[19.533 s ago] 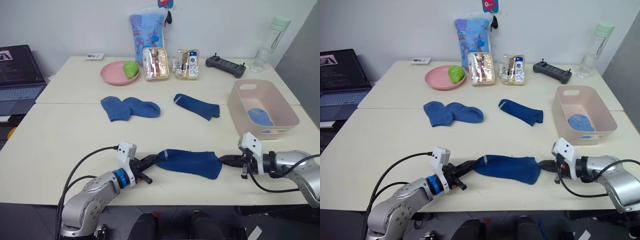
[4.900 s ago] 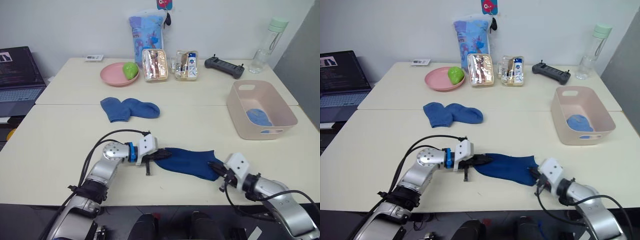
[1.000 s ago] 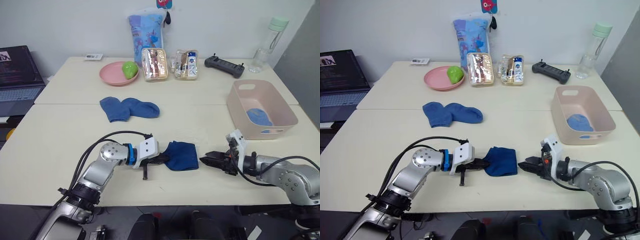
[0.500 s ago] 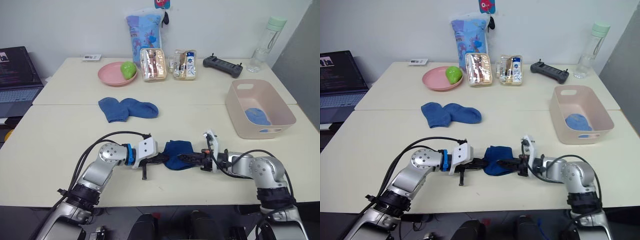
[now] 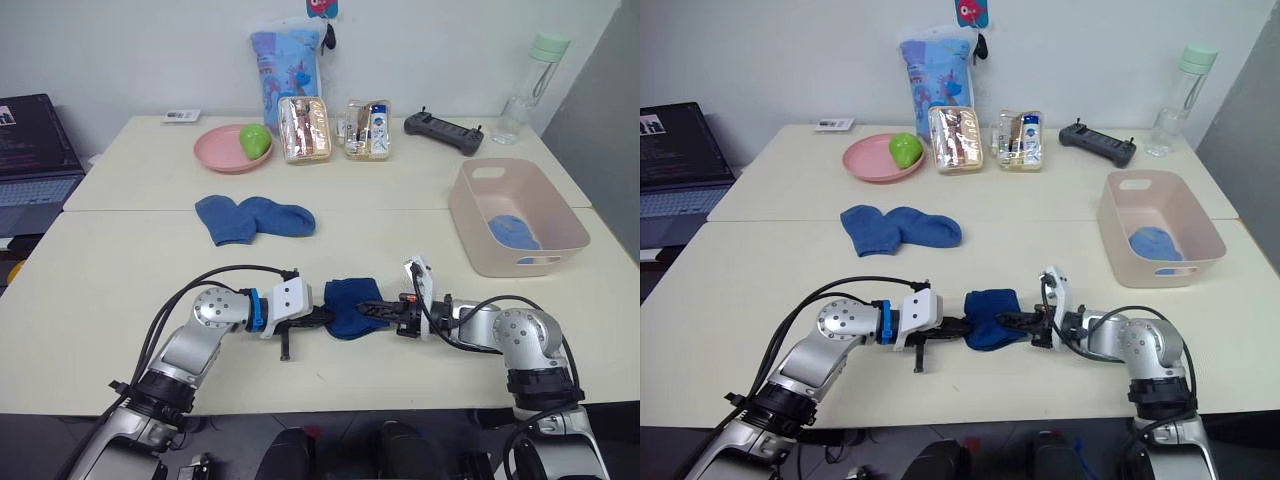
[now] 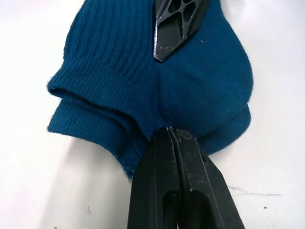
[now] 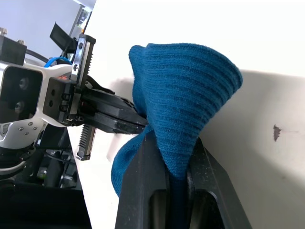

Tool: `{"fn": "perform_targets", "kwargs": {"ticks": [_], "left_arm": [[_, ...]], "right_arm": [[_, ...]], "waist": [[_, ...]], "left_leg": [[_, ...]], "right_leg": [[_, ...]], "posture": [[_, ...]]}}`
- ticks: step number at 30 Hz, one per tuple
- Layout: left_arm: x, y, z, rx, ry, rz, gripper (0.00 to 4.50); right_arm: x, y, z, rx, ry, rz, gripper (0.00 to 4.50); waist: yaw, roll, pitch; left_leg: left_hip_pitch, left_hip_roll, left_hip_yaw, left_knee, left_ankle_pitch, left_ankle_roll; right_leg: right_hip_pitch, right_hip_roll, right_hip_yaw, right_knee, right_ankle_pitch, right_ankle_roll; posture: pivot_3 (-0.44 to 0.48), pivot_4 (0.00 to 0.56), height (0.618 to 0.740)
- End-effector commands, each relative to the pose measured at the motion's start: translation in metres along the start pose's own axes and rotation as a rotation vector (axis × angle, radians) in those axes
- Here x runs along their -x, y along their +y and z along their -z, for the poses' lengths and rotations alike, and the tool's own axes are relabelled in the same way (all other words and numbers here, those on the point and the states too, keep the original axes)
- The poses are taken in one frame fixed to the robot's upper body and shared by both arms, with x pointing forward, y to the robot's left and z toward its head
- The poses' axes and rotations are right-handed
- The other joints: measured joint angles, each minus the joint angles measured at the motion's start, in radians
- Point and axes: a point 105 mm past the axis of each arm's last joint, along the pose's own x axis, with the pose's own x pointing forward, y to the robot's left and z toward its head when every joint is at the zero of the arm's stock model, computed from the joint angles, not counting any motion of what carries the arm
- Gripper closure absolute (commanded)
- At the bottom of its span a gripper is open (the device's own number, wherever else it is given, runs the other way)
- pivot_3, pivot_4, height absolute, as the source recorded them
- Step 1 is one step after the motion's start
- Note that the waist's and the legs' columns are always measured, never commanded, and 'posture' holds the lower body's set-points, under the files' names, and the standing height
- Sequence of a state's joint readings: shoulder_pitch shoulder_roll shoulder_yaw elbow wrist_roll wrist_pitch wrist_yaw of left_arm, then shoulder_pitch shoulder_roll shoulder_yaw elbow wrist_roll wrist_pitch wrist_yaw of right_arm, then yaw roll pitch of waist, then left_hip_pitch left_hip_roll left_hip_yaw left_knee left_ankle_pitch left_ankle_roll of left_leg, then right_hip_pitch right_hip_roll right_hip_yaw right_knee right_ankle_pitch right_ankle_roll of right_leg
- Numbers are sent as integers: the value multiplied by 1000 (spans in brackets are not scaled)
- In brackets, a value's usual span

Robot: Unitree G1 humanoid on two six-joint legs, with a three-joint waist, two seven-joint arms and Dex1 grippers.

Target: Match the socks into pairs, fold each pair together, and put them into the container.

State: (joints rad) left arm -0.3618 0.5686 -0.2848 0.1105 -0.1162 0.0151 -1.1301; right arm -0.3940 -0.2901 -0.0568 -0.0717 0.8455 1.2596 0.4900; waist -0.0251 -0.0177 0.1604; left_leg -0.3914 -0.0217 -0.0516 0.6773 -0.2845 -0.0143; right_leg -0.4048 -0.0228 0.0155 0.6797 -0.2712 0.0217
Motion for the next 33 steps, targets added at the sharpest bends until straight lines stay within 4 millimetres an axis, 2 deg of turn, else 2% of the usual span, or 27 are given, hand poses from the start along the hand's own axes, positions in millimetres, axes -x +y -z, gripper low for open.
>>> {"fn": "perform_targets", "kwargs": {"ticks": [1, 4, 8, 10, 13, 15, 17, 18, 20, 22, 25, 28, 33], "left_arm": [[11, 12, -22, 7, -96, -13, 4317], [20, 25, -54, 75, -232, -21, 3623], [30, 41, -107, 134, -375, -4, 2379], [34, 53, -137, 110, -432, -7, 1781], [36, 67, -169, 85, -498, -39, 807], [30, 76, -197, -4, -547, -71, 170], [17, 78, -222, -69, -589, -65, 37], [12, 78, -229, -86, -607, -62, 37], [4, 80, -237, -96, -635, -78, 37], [-5, 77, -234, -92, -630, -63, 37], [-18, 66, -223, -111, -600, -12, 37], [-22, 60, -219, -106, -597, 3, 37], [-21, 53, -205, -79, -564, 19, 37]], "right_arm": [[16, 1, -15, 71, -74, 35, 4495], [33, 11, -28, 170, -111, 42, 4500], [71, 32, -66, 351, -213, 111, 4500], [99, 36, -92, 478, -260, 229, 4500], [130, 39, -117, 606, -297, 365, 4500], [167, 41, -152, 736, -376, 520, 4500], [208, 36, -183, 913, -399, 750, 4500], [221, 29, -191, 1019, -360, 864, 4500], [233, 15, -198, 1244, -204, 1026, 4500], [239, -2, -204, 1445, -50, 1131, 4500], [228, -27, -209, 1611, 96, 1138, 4500], [215, -51, -208, 1675, 206, 1104, 4500], [204, -75, -215, 1759, 331, 1145, 4500]], "waist": [[0, 0, 0], [1, 0, 1], [0, 0, 2], [-1, 0, 2], [0, 0, 2], [-1, 0, 2], [5, 0, 4], [9, 0, 4], [9, 0, 4], [-3, 0, 4], [-19, 0, 5], [-25, 2, 7], [-22, 3, 8]], "left_leg": [[-1, 0, 0, 0, 0, 0], [-3, 0, -1, 1, 0, 0], [-4, 0, -2, 1, 0, 0], [-4, -1, -1, 1, 0, 0], [-4, -1, -1, 1, 0, 0], [-4, -1, -1, 1, 0, 0], [-5, -2, 0, 1, 0, 0], [-5, -3, 1, 1, 0, 0], [-4, -4, 2, 1, 0, 0], [-3, -3, 4, 0, 0, 1], [2, -1, 11, -1, 0, 1], [5, -1, 13, -2, 0, 1], [7, 0, 19, -4, 0, 0]], "right_leg": [[0, 0, 0, 0, 0, 0], [-2, 0, -1, 0, 0, 0], [-2, 0, -1, 0, 0, 0], [-2, 0, -1, 0, 0, 0], [-1, 0, -2, -1, 0, 0], [-1, 0, -1, -2, 0, 1], [-1, 0, -1, -2, 0, 1], [-2, 0, -1, -2, 0, 1], [-1, 0, 0, -4, -1, 1], [-1, 0, 2, -5, -1, 3], [-1, 0, 6, -1, -1, 2], [-1, 1, 12, 1, -1, 2], [-2, 2, 18, 0, -1, 2]], "posture": [[0, 150, 740], [0, 150, 740], [0, 150, 740], [0, 150, 740], [0, 150, 740], [0, 150, 740], [0, 150, 740], [0, 150, 740], [0, 150, 740], [0, 150, 740], [0, 150, 740], [0, 150, 740], [0, 150, 740]]}}
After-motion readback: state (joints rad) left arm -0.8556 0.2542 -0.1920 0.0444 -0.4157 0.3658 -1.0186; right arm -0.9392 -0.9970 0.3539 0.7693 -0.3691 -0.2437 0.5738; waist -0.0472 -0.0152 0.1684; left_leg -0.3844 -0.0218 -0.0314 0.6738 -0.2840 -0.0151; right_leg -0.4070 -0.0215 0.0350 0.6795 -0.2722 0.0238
